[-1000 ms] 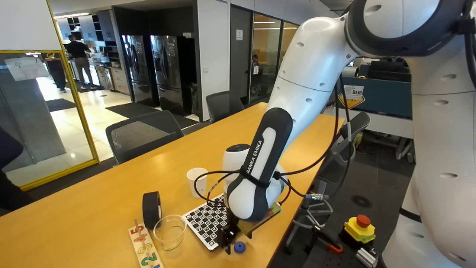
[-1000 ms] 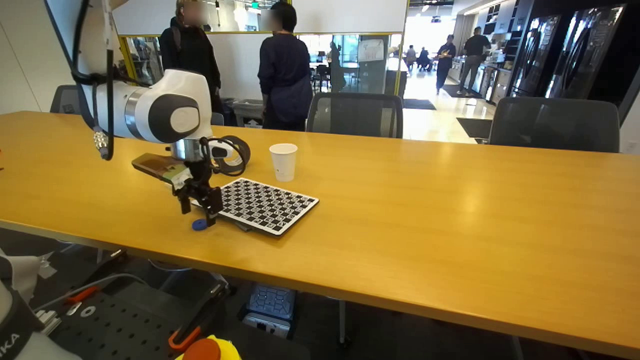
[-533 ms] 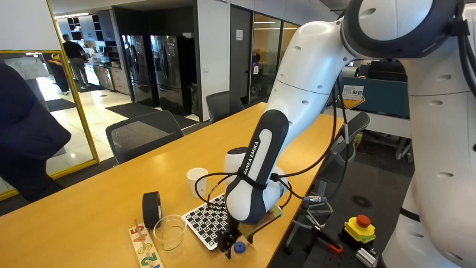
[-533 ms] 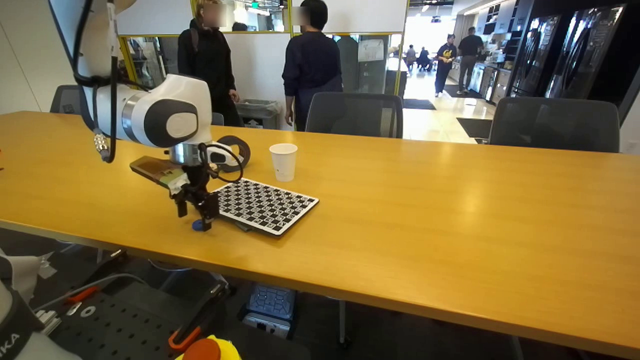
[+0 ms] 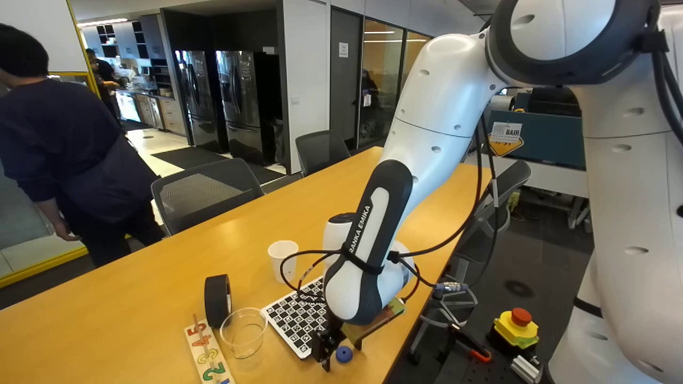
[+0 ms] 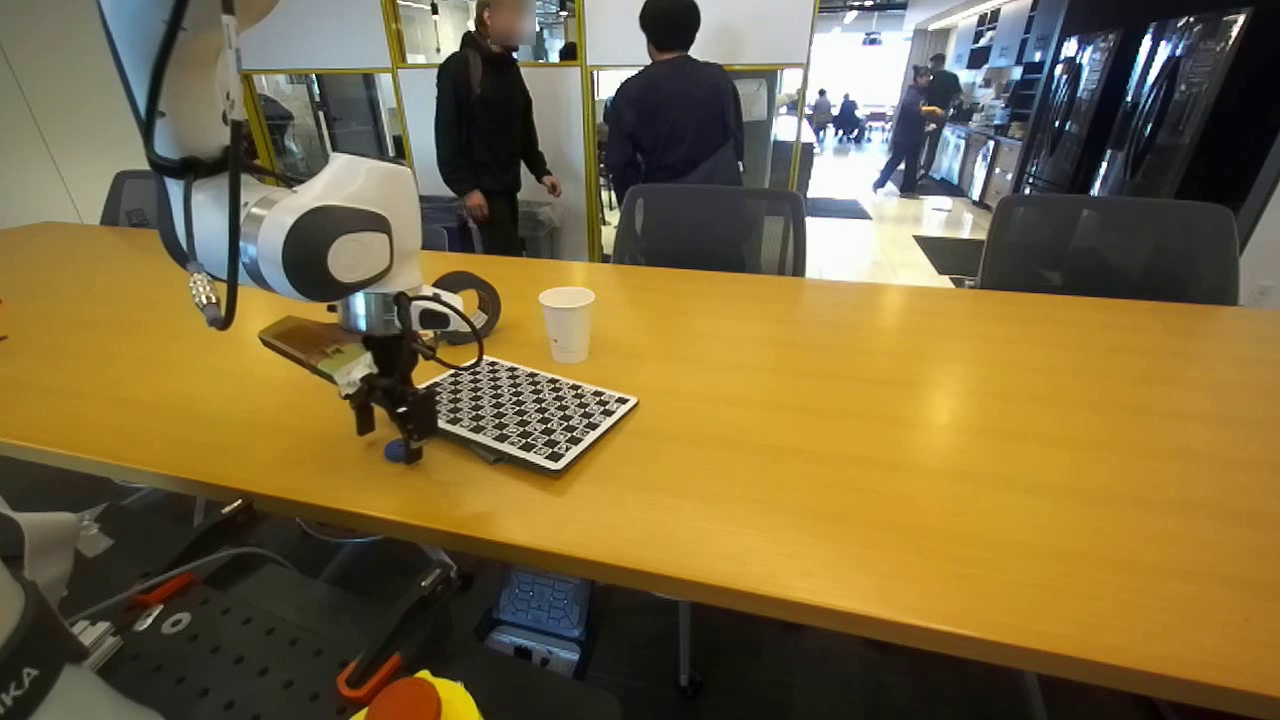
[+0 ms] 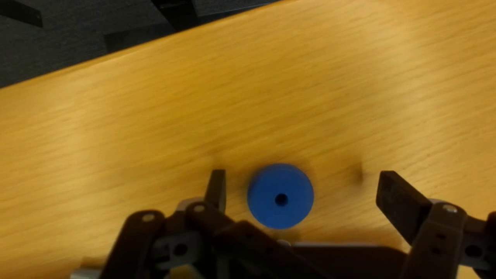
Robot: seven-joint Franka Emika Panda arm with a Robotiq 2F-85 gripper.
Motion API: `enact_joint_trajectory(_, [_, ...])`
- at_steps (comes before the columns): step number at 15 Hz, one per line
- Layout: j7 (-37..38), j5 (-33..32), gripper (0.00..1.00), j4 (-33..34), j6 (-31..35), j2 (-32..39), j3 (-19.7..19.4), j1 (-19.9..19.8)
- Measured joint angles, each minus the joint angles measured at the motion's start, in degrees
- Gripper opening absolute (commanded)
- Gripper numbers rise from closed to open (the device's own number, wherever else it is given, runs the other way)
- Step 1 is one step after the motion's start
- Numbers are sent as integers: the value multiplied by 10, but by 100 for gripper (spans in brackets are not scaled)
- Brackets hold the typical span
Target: Put the yellow discs in the white cup and the blue disc in the clear cup
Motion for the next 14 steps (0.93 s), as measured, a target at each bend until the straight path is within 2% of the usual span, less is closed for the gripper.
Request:
enact_joint_trajectory(4, [0,0,100,-4,8,0,-1,-2])
enact_joint_trajectory(5, [0,0,75,-5,10,0,-2,-2])
enact_joint_trajectory(6, [0,0,73,-6,11,0,-2,-2])
enact_joint_trajectory(7, [0,0,66,-7,14,0,-4,-2])
enact_joint_trajectory(8, [0,0,56,-8,17,0,-6,-1])
enact_joint_trajectory(13, [1,0,20,-12,20,-6,-24,6])
enact_joint_trajectory(14, [3,0,22,-12,20,-8,-26,9])
